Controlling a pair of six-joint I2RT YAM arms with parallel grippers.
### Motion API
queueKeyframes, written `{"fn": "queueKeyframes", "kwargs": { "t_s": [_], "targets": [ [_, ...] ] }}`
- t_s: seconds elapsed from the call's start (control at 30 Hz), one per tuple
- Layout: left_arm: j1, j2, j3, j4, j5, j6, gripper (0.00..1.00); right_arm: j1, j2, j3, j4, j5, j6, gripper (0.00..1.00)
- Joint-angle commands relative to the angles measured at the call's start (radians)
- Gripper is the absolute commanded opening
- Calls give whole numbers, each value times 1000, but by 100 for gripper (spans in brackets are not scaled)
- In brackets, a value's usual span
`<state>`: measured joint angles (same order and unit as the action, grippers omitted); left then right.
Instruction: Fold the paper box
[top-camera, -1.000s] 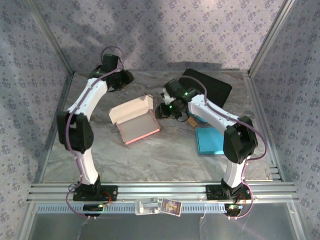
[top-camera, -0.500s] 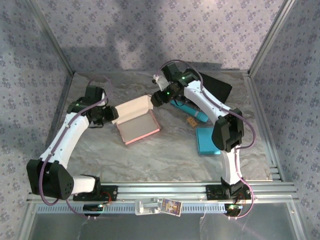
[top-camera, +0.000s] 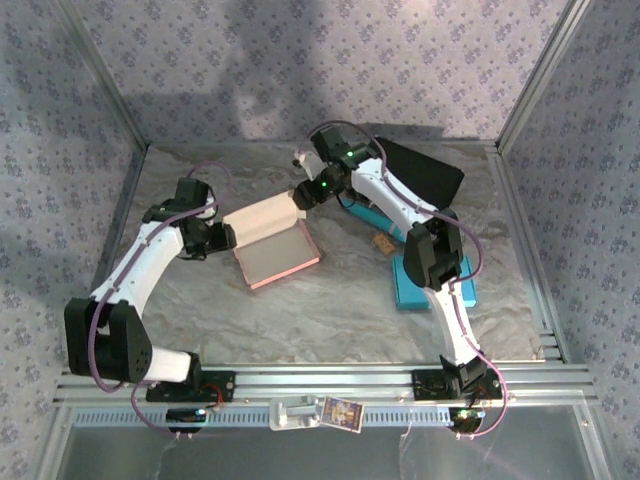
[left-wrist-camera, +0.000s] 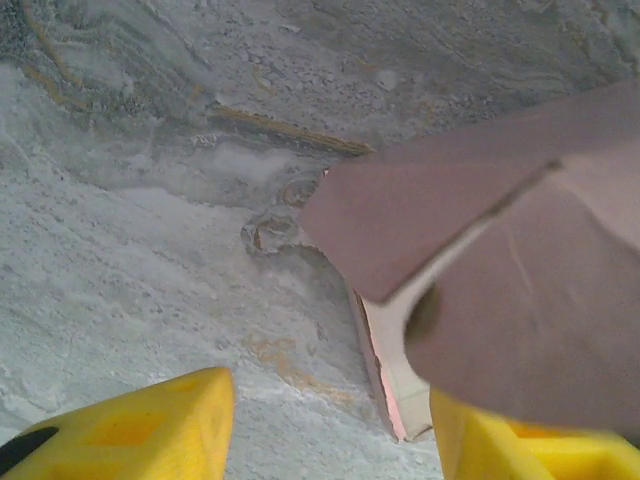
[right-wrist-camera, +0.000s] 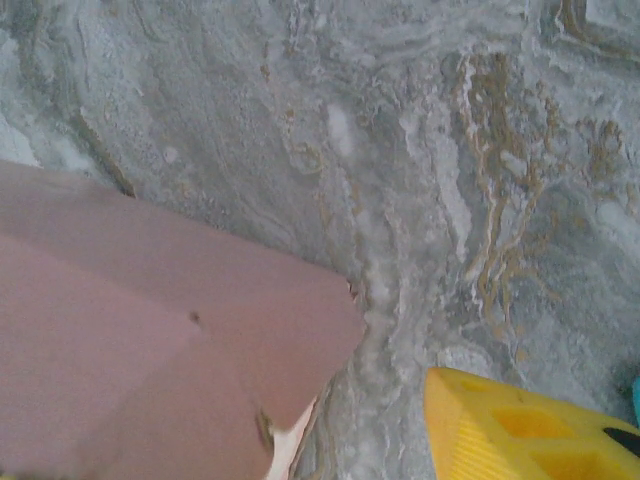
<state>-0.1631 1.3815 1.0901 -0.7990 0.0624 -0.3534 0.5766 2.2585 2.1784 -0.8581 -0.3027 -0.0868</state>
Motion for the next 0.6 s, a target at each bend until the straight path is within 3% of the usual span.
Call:
{"fn": "queueKeyframes", "kwargs": {
  "t_s": [0.0, 0.27, 0.57],
  "targets": [
    [12, 33, 58, 33, 16, 50, 52, 5, 28, 63, -28, -12, -1, 51],
    [14, 104, 121, 47, 34, 92, 46, 10, 27, 54, -29, -13, 5, 34],
    [15, 137, 137, 54, 46, 117, 32, 23, 35, 63, -28, 10, 17, 26]
  ]
}}
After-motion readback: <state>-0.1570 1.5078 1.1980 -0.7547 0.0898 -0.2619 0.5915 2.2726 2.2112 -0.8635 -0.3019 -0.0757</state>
